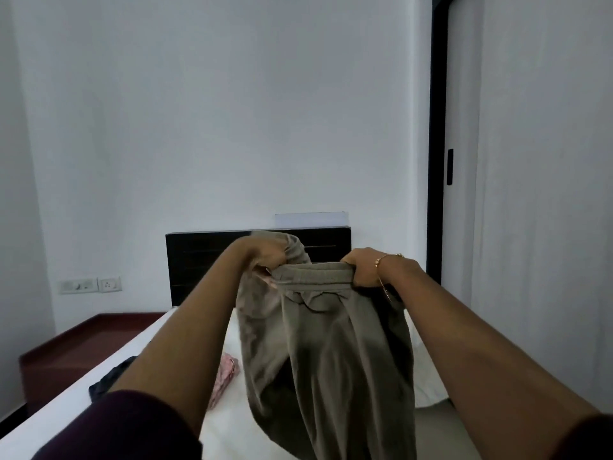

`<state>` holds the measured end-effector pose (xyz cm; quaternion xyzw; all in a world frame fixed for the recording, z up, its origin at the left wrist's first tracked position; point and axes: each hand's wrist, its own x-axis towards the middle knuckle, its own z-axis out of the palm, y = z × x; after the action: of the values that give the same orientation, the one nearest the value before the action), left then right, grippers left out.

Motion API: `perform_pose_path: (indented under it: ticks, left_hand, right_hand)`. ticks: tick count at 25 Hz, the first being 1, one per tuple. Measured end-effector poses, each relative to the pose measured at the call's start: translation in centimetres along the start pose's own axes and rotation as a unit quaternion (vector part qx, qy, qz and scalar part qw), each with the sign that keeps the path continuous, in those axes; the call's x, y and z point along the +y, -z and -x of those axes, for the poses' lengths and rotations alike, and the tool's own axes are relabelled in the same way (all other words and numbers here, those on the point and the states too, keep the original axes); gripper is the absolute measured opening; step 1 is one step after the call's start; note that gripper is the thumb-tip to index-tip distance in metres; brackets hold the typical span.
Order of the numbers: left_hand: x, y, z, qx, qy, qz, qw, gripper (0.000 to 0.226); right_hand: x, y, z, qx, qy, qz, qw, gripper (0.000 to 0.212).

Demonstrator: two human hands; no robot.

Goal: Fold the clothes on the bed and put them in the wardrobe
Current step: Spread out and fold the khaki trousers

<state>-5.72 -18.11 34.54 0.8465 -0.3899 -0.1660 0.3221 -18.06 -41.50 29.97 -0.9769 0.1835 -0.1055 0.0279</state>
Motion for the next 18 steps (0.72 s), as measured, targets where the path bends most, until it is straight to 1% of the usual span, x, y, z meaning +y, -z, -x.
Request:
perform_pose_path:
  ticks: [1,2,3,4,5,6,8,9,10,11,12,13,14,15,16,17,18]
  left_hand:
    - [1.2,0.5,0.6,-0.041,0.008,-0.077,0.996,0.034]
    - [2.2,0.7,1.2,-0.058,0.022,-0.146,0.987,0.038]
    - [2.9,0.9,1.5,-0.063,0.022,-0.190,0.980,0.045]
    - [3.4,0.9,1.8,-0.067,0.007,-0.208,0.976,0.053]
    - [3.7,0.9,2.1,-0.075,-0.014,-0.202,0.976,0.061]
    - [3.9,0.8,2.6,-0.086,-0.030,-0.183,0.979,0.065]
    - [3.5,0.8,3.0,-0.088,-0.052,-0.128,0.987,0.058]
    - [3.1,0.8,3.2,-0.073,-0.049,-0.074,0.993,0.051]
    - [2.8,0.6,3.5,-0.061,-0.046,0.003,0.997,0.046]
    - [2.4,0.6,3.5,-0.062,-0.048,0.095,0.992,0.043]
    - [1.9,0.4,3.5,-0.081,-0.060,0.189,0.977,0.040]
    - [1.4,0.1,3.5,-0.110,-0.081,0.264,0.955,0.035]
    - [0.9,-0.2,3.4,-0.135,-0.109,0.311,0.934,0.036]
    - [0.6,-0.4,3.3,-0.145,-0.135,0.320,0.926,0.052]
    - [0.2,-0.6,3.0,-0.134,-0.157,0.291,0.934,0.068]
    - [-0.1,-0.8,2.5,-0.096,-0.176,0.225,0.953,0.075]
    - [-0.4,-0.9,1.9,-0.028,-0.184,0.135,0.973,0.071]
  right_hand:
    - [0.5,-0.3,-0.2,0.024,0.000,-0.006,1.000,0.034]
    - [0.8,-0.7,-0.4,0.049,0.003,-0.013,0.999,0.029]
    - [1.1,-1.1,-0.6,0.071,0.007,-0.024,0.997,0.025]
    - [1.3,-1.7,-0.7,0.088,0.011,-0.040,0.995,0.022]
    - [1.5,-2.3,-0.8,0.094,0.014,-0.067,0.993,0.022]
    - [1.7,-3.0,-0.8,0.093,0.014,-0.103,0.990,0.023]
    - [2.3,-4.1,-0.9,0.079,0.010,-0.169,0.982,0.030]
    - [2.6,-4.5,-1.0,0.073,0.007,-0.194,0.978,0.034]
    - [2.9,-4.7,-1.1,0.074,0.005,-0.212,0.974,0.036]
    - [3.1,-4.7,-1.2,0.085,0.004,-0.223,0.971,0.038]
    - [3.1,-4.5,-1.4,0.105,0.002,-0.225,0.969,0.040]
    - [3.1,-4.1,-1.6,0.129,-0.006,-0.223,0.966,0.042]
    - [3.3,-3.7,-1.8,0.151,-0.020,-0.221,0.963,0.043]
    - [3.7,-3.2,-2.0,0.171,-0.036,-0.213,0.961,0.045]
    - [4.4,-2.7,-2.0,0.189,-0.052,-0.193,0.962,0.046]
    - [5.3,-2.2,-2.0,0.205,-0.070,-0.157,0.964,0.046]
    - [6.4,-1.8,-1.9,0.219,-0.090,-0.110,0.965,0.044]
